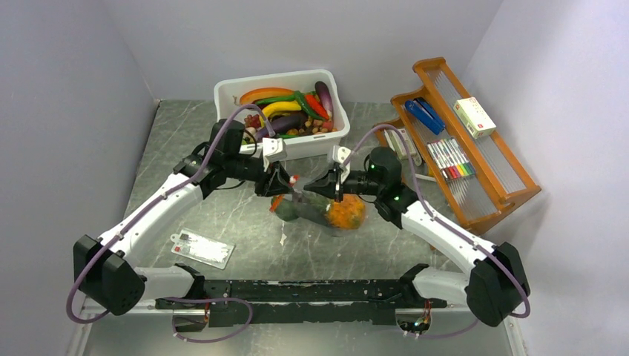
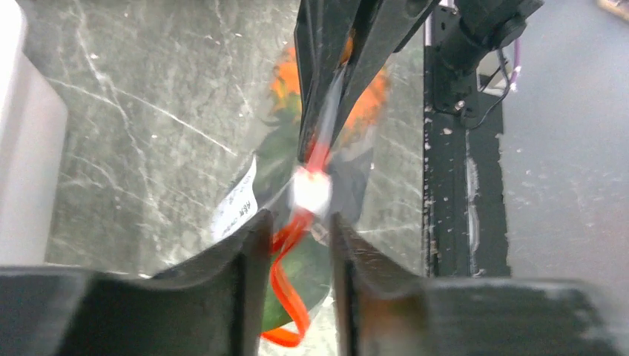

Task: Place the food in the zip-top bag and seal the zipper
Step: Zip the zipper food storage bag at the center of the board.

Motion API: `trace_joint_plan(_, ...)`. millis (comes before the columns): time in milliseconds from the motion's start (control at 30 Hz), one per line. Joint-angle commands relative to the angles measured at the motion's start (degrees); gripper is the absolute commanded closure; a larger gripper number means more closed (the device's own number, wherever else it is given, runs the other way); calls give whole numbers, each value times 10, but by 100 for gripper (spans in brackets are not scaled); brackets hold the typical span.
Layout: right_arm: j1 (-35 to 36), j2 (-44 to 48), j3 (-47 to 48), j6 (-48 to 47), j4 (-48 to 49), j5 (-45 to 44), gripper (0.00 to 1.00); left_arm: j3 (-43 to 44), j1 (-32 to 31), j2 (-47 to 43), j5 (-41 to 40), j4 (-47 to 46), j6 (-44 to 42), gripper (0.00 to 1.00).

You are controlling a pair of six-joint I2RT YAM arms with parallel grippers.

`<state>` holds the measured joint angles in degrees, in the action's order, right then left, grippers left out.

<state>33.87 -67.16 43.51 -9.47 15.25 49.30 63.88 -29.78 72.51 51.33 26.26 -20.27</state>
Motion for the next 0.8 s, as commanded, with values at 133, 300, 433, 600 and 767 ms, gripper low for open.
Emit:
trace_joint_plan(133, 0, 67, -50, 84, 184, 19, 100, -48, 5, -55, 36, -72, 69, 46)
trace_joint_plan(300, 0, 96, -70, 88, 199, 24, 100, -90, 8, -117, 35, -176, 118, 35)
trace_joint_plan(433, 2, 93, -55, 66, 157, 33, 100, -103, 7, -131, 57, -270, 187, 32)
trace_joint_plan(600, 10, 94, -61, 73, 182, 33, 100, -94, 7, -103, 95, -343, 250, 34)
trace_joint_plan(767, 27, 90, -52, 54, 173, 20, 100, -86, 7, -75, 109, -368, 274, 39)
